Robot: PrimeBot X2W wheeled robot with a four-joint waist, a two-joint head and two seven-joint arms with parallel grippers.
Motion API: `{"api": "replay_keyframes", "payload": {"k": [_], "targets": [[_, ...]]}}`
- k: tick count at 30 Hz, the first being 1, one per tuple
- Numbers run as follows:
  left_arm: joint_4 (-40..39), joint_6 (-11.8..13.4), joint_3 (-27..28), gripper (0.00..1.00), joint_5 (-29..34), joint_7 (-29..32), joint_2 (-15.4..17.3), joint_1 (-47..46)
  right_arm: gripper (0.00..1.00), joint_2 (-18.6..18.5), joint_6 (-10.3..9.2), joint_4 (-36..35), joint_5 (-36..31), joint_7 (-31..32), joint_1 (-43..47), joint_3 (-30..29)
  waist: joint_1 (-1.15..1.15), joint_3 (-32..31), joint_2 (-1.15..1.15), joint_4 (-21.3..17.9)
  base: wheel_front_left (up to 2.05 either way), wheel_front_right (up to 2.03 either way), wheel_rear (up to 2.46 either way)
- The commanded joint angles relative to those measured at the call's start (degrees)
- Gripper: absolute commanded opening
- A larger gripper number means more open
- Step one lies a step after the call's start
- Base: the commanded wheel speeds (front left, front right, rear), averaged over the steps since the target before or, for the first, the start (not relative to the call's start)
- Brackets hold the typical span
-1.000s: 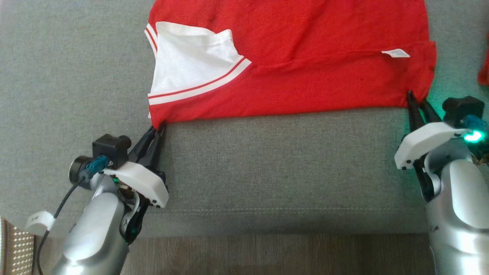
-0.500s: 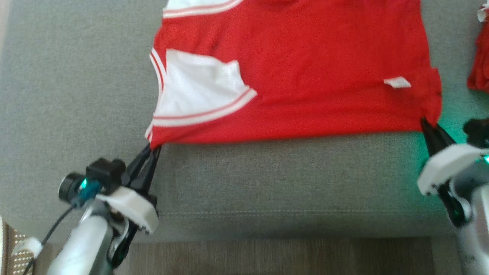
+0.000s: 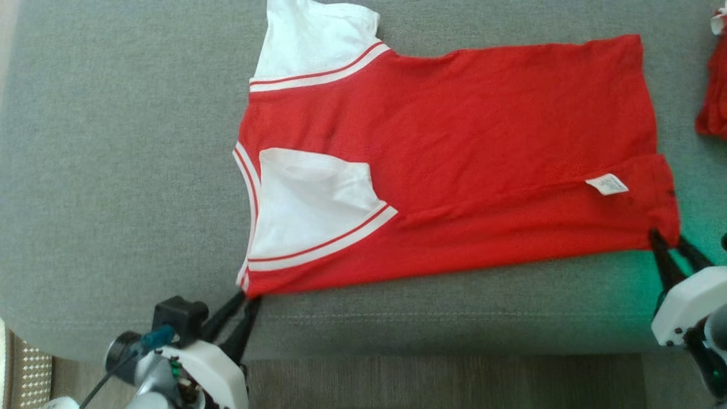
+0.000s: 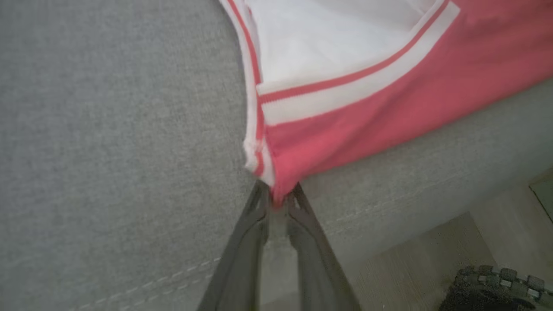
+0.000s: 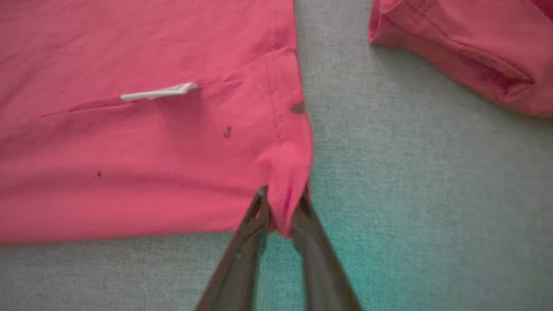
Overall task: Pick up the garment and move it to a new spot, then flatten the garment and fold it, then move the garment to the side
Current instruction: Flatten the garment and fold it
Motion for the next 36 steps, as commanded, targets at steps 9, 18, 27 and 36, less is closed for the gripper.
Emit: {"api": "replay_keyframes", "payload": {"k": [9,18,27,36], "targets": [[-12.5,4.1,8.0,1.0,-1.5,2.9,5.1,-3.1,1.0,1.5,-0.03,-15.6,-6.7,1.4,0.5,-2.3,0.0,0.2,0.0,-0.7,0.0,0.0,0.0],[-14.0,-1.6,10.0,1.0,-3.6,12.9,9.3,-32.0,1.0,3.1,-0.03,-20.1,-8.8,-0.4,-6.0,4.6,0.0,6.7,0.0,-1.5,0.0,0.0,0.0],[4.3,-4.3,0.7,1.0,-10.5,21.6,11.3,-56.3,1.0,3.6,-0.03,-18.9,-9.1,-1.3,-11.3,9.9,0.0,13.3,0.0,-5.7,0.0,0.0,0.0],[12.4,-4.3,-9.1,1.0,-15.5,23.3,14.5,-67.1,1.0,4.3,-0.03,-17.9,-9.4,-2.8,-12.6,10.2,0.0,16.2,0.0,-8.2,0.0,0.0,0.0]]}}
